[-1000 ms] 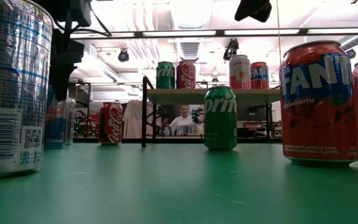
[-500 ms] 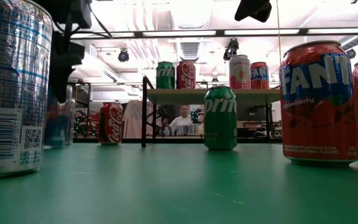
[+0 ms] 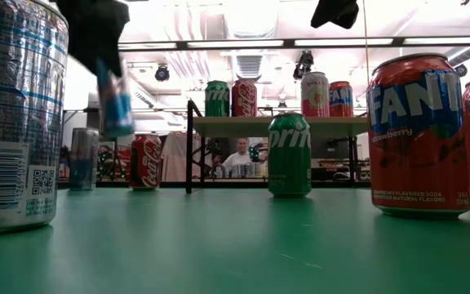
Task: Place canned beverage on shelf
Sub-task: Put the middle blue soda can on the shelf
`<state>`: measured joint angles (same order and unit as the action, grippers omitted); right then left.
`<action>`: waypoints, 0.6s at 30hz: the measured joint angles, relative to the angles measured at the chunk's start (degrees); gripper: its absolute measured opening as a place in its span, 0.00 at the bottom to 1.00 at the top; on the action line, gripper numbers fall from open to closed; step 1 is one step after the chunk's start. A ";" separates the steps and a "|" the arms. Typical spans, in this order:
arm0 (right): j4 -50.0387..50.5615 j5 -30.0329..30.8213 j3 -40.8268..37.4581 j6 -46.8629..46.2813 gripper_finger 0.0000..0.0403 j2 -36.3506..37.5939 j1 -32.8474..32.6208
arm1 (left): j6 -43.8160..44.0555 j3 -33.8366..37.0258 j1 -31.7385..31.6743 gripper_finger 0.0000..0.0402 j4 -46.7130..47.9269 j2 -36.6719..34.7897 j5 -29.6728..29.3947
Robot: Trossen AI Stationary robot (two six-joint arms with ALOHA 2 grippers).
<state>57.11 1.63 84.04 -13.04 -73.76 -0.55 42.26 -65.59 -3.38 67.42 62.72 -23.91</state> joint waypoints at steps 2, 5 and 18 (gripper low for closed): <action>-1.98 0.12 -0.61 0.62 0.03 -0.17 -0.22 | -1.38 -2.98 0.36 0.54 -0.47 0.11 0.18; -6.35 2.11 -1.51 3.22 0.03 -1.06 -0.60 | -3.30 -7.02 1.29 0.54 -0.55 0.64 0.56; -28.89 4.55 -1.10 12.09 0.03 -11.44 -0.57 | -5.77 -11.56 6.96 0.54 -6.47 4.87 1.58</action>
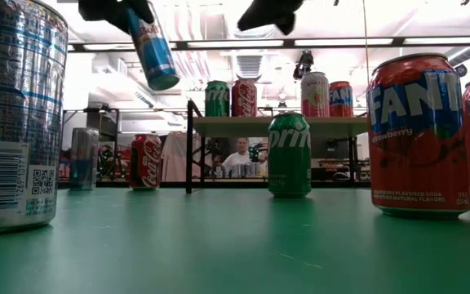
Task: Place canned beverage on shelf
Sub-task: Put the middle blue soda can on the shelf
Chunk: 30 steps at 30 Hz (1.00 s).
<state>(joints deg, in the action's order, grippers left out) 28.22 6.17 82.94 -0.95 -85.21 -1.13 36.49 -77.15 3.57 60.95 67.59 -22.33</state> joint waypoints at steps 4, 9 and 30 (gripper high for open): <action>-3.54 0.00 1.09 2.04 0.08 -3.70 0.00 | 0.00 0.00 1.36 0.54 -1.02 1.57 -0.02; -5.00 0.00 3.99 2.46 0.24 -7.96 0.02 | 0.00 0.00 2.68 0.54 -2.34 2.81 -0.05; -15.68 3.91 8.60 5.09 0.79 -14.75 0.02 | -2.28 0.04 3.87 0.54 -6.32 3.54 -1.85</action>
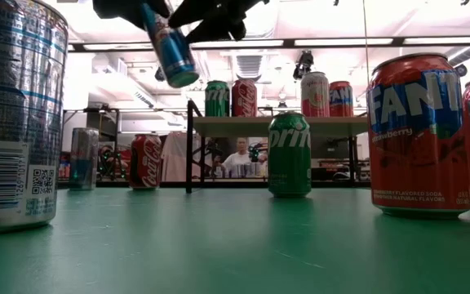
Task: Place canned beverage on shelf
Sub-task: Put the middle blue soda can on the shelf
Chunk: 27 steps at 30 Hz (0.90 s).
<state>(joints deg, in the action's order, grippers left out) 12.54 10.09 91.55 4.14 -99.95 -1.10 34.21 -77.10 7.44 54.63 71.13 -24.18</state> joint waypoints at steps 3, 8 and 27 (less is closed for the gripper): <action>-0.80 -0.02 0.00 0.46 0.78 -0.44 0.00 | -1.04 0.00 0.02 0.54 -1.62 0.00 -0.37; -1.67 0.26 -0.04 1.03 0.75 -1.93 0.41 | -2.25 0.00 0.02 0.54 -2.91 0.02 -0.38; 7.68 0.65 -0.07 -0.51 0.53 1.30 2.20 | -16.42 -1.33 0.02 0.75 -6.47 -1.91 -2.41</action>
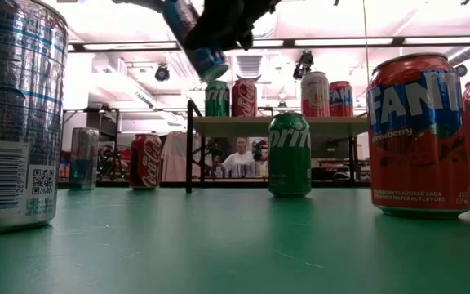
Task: Place canned beverage on shelf
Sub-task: Put the middle blue soda can on the shelf
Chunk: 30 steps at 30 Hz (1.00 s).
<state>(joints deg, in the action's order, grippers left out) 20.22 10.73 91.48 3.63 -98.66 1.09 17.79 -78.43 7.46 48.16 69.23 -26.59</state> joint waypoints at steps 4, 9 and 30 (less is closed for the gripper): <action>1.90 3.14 -1.13 -0.02 0.53 2.26 0.83 | -6.93 0.15 0.00 0.74 -2.55 -1.60 -0.55; 3.46 7.40 -4.95 -1.06 0.53 7.25 2.07 | -16.79 0.17 0.00 0.73 -3.92 -3.27 2.08; -45.54 8.60 -42.19 -5.83 0.53 22.19 9.08 | -34.55 21.75 -4.42 0.72 -40.72 -6.55 14.17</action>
<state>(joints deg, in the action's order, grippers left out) -25.32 19.33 49.29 -2.20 -76.47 10.17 -16.76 -56.69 3.04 7.44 62.67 -12.42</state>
